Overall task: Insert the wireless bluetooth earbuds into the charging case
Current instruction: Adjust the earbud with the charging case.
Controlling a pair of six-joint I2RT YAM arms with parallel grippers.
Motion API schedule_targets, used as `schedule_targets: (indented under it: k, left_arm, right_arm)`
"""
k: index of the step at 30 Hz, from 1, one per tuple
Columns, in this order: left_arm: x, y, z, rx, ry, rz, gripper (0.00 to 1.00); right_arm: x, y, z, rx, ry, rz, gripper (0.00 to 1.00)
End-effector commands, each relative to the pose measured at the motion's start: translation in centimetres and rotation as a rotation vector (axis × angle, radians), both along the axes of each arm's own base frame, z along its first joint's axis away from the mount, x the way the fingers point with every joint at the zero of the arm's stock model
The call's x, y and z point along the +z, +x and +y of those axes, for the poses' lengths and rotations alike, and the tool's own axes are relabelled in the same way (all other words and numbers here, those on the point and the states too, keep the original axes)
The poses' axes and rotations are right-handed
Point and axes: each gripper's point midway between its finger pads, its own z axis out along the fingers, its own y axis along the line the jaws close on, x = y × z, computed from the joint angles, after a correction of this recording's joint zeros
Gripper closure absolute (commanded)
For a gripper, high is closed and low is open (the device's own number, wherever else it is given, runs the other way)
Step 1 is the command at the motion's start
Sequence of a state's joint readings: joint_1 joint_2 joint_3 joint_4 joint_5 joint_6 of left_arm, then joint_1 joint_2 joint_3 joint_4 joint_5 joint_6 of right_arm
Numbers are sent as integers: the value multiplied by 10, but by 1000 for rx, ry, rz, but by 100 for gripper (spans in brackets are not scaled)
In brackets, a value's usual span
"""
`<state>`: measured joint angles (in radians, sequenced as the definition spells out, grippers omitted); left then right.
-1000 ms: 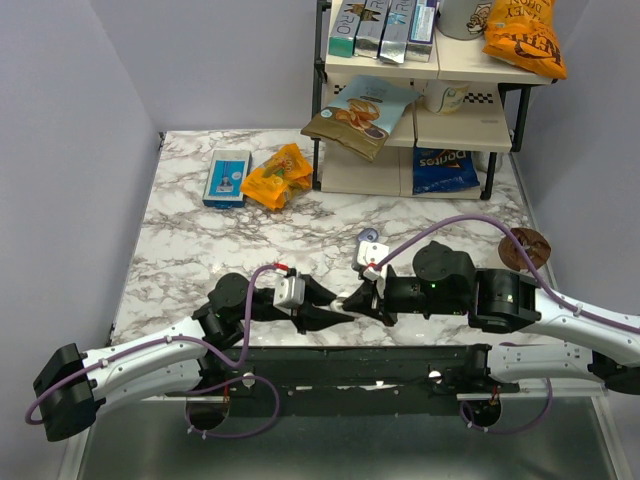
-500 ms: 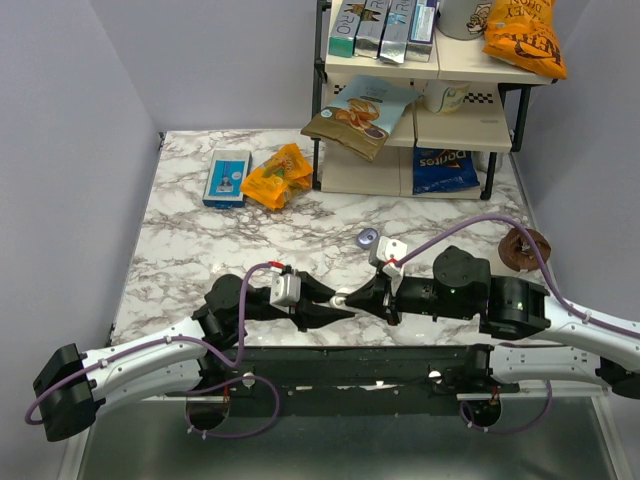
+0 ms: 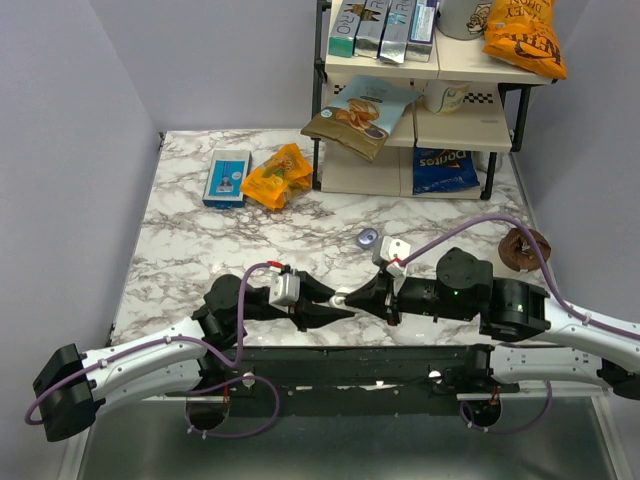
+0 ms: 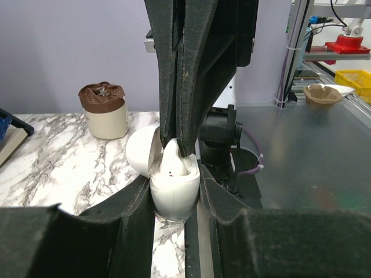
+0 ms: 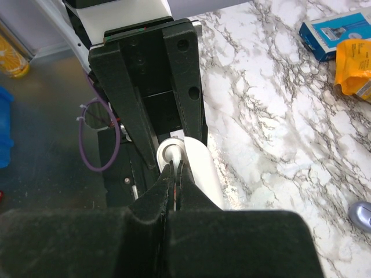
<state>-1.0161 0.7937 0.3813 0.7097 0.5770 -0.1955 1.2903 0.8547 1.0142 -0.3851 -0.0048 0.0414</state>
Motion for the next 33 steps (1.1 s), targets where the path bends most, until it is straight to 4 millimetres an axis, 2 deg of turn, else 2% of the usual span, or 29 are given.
schedule_targets:
  k: [1,4,6,15,23,33]
  left_arm:
    - [20,-2,5,10,-76,-40,100]
    - [15,-1,4,9,-61,-32,100]
    - [16,-2,4,8,-65,-34,100]
    - [19,-1,3,11,-67,-43,100]
    - [19,-8,3,-34,-59,-49,100]
    - [23,-15,6,-64,-72,-61,100]
  right_arm:
    - [4,5,-6,-44,53,-2,99]
    - [19,3,-10,-39,106,-15,99]
    - [18,3,-11,-37,95,-15,99]
    - [6,-4,-5,13,53,-6,99]
    - [-3,-11,1,77,-1,-14,99]
    - [-18,-8,-4,90,-84,-68,99]
